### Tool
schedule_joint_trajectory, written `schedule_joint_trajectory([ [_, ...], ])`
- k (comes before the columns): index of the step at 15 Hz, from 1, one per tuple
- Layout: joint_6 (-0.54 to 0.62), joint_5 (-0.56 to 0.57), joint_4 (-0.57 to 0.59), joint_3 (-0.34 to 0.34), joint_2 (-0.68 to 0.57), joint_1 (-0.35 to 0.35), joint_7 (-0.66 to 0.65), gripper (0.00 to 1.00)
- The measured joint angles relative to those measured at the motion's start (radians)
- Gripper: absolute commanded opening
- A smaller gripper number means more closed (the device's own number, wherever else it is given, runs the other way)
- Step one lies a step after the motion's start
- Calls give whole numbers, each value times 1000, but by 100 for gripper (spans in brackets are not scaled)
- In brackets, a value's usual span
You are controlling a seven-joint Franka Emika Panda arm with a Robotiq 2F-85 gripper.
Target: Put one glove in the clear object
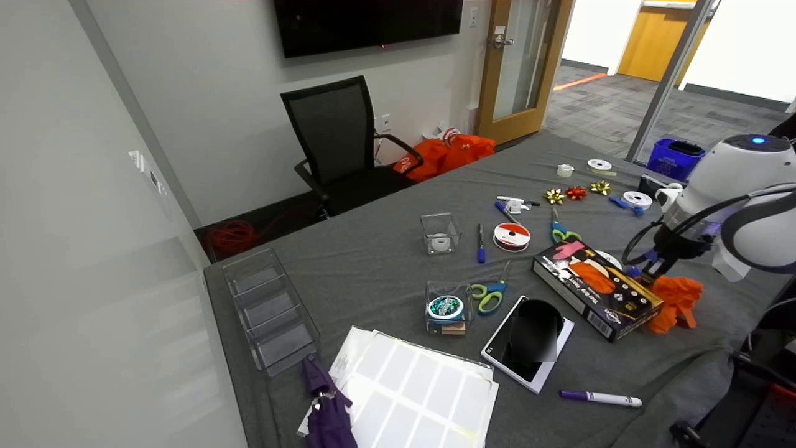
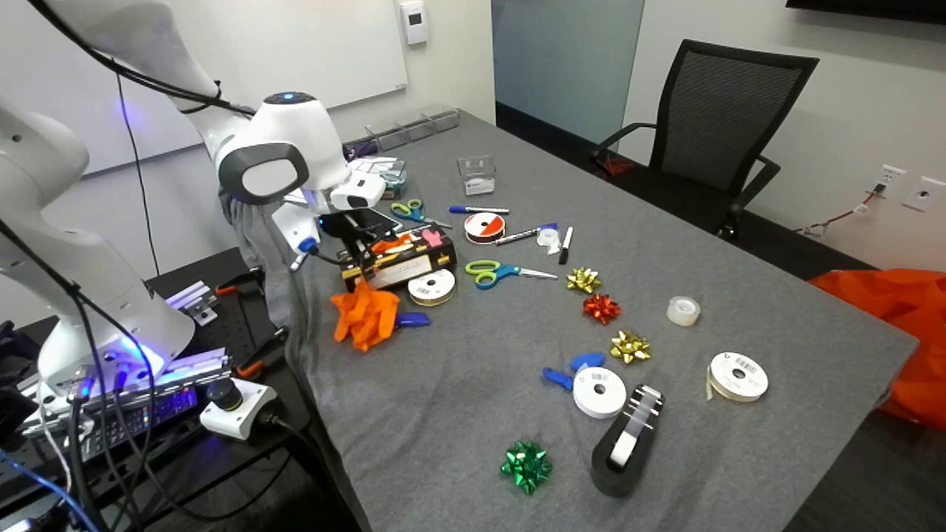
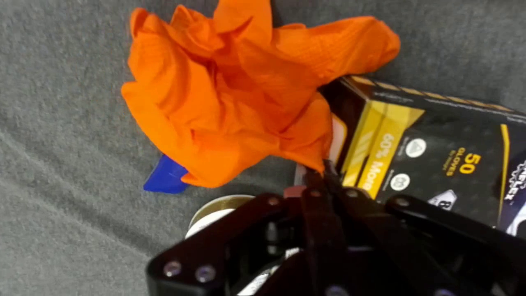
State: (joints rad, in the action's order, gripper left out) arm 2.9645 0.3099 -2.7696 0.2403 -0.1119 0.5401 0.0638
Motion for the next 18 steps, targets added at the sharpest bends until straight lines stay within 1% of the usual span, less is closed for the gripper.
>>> schedule_joint_trajectory([
  [2, -48, -181, -1, 122, 32, 78, 146, 0],
  [3, -77, -268, 1, 165, 52, 106, 222, 0],
  [4, -120, -359, 7, 193, 80, 121, 304, 0],
  [5, -179, -442, 16, 201, 117, 124, 385, 0],
  [6, -252, -496, 25, 198, 166, 125, 450, 0],
  [7, -329, -513, 33, 149, 221, 93, 488, 0],
  [9, -485, -498, 48, -13, 338, -16, 519, 0],
  [11, -637, -437, 70, -164, 450, -114, 514, 0],
  [12, -710, -408, 85, -226, 503, -156, 504, 0],
  [13, -770, -389, 100, -271, 548, -191, 489, 0],
  [15, -846, -380, 128, -323, 614, -253, 435, 0],
  [16, -860, -381, 140, -333, 634, -287, 389, 0],
  [18, -861, -384, 159, -331, 641, -350, 288, 0],
])
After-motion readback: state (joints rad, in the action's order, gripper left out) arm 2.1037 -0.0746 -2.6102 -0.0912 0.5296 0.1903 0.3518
